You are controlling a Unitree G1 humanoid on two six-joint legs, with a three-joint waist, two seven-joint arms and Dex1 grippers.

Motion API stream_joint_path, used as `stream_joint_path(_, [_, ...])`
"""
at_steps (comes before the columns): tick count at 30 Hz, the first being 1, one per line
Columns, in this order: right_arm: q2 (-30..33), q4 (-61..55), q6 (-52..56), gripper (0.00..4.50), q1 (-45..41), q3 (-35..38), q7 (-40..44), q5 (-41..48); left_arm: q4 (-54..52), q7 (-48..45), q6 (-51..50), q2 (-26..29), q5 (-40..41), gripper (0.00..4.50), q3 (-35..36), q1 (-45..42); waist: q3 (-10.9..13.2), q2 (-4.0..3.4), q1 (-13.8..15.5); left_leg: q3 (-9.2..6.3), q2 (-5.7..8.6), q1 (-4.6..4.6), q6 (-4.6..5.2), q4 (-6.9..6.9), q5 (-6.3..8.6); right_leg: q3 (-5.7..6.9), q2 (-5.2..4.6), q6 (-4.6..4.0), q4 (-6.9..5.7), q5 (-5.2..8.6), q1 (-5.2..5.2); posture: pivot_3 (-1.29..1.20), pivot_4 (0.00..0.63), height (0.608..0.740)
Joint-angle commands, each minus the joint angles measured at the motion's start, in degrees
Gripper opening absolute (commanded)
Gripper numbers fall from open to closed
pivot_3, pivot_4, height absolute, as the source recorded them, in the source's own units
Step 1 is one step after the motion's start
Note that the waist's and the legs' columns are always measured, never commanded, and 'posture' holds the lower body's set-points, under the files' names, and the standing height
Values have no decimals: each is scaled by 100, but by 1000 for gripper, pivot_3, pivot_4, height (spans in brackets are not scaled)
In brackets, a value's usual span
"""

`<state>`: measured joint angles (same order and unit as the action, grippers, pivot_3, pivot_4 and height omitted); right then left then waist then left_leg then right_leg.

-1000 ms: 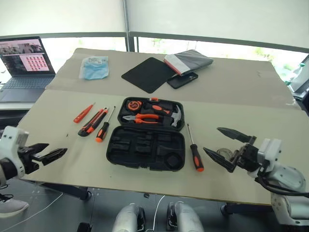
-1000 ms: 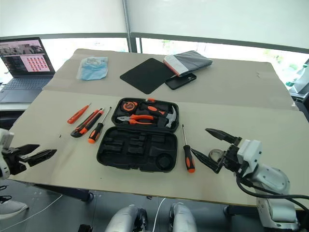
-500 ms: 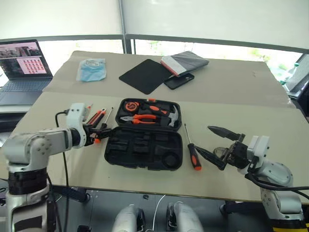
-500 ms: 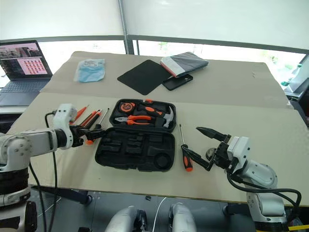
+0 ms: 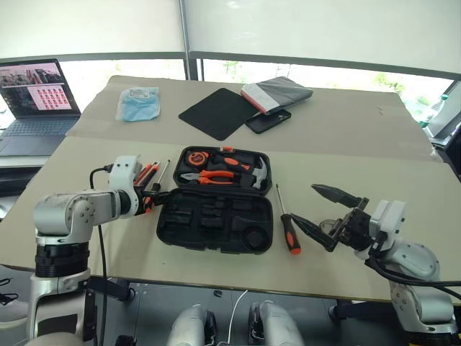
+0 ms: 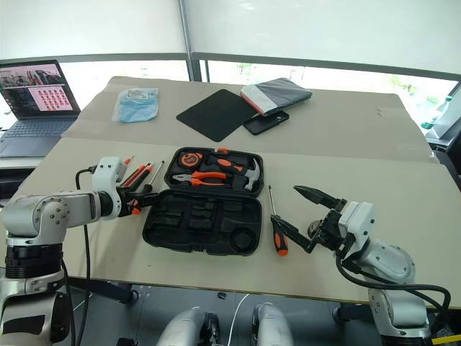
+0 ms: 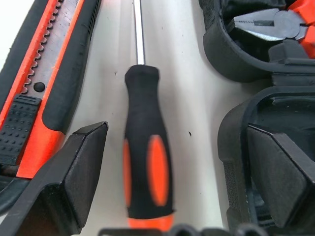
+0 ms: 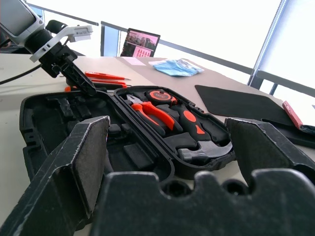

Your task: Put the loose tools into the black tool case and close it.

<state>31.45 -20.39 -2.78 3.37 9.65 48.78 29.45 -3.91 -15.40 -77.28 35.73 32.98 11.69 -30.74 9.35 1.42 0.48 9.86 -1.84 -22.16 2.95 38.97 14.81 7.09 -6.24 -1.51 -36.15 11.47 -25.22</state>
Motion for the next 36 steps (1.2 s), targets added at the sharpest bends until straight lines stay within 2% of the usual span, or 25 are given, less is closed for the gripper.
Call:
stream_joint_path(1, [44,-275,152,4367,-117,30,-124,28,33,-34,114,46,-171,4500,-9,-104,0,0,-1,0,0,1,0,0,0,0,0,0,0,0,0,0,150,740])
stream_joint_path(4, [62,-289,245,4500,-192,26,-143,34,189,-63,224,-19,-300,3838,-147,-139,0,0,8,0,0,0,0,0,0,0,0,0,0,0,1,0,150,740])
stream_joint_path(10, [74,-406,386,4500,-205,33,-206,47,397,-36,365,-95,-441,1751,-159,-125,0,0,-8,0,-2,7,-1,-1,-1,-1,1,0,-2,0,4,0,150,740])
stream_joint_path(19, [92,-588,589,4500,-166,68,-264,65,245,-156,503,-223,-355,1751,-90,-39,-1,-1,2,0,-3,10,-3,0,-2,-1,1,0,-5,0,6,0,150,740])
stream_joint_path(24, [101,-673,697,4500,-143,65,-299,82,61,-295,977,-184,-437,1751,-122,85,0,-1,15,-1,-3,6,-2,0,-1,1,0,0,-2,0,5,0,150,740])
stream_joint_path(27, [104,-708,742,4500,-125,65,-306,94,-72,-328,872,-201,-357,2468,-72,162,0,0,15,-2,-3,4,-1,0,-1,1,-1,0,-1,0,4,0,150,740])
stream_joint_path(31, [114,-733,792,4500,-114,74,-297,102,-79,-296,986,-192,-349,3988,293,194,0,0,14,-3,-3,-3,2,0,1,3,-1,0,3,0,0,0,150,740])
stream_joint_path(36, [106,-755,836,4500,-75,72,-283,98,-92,-714,823,195,22,3988,1058,275,1,3,3,-4,-3,-8,2,0,1,5,0,0,4,0,-4,0,150,740])
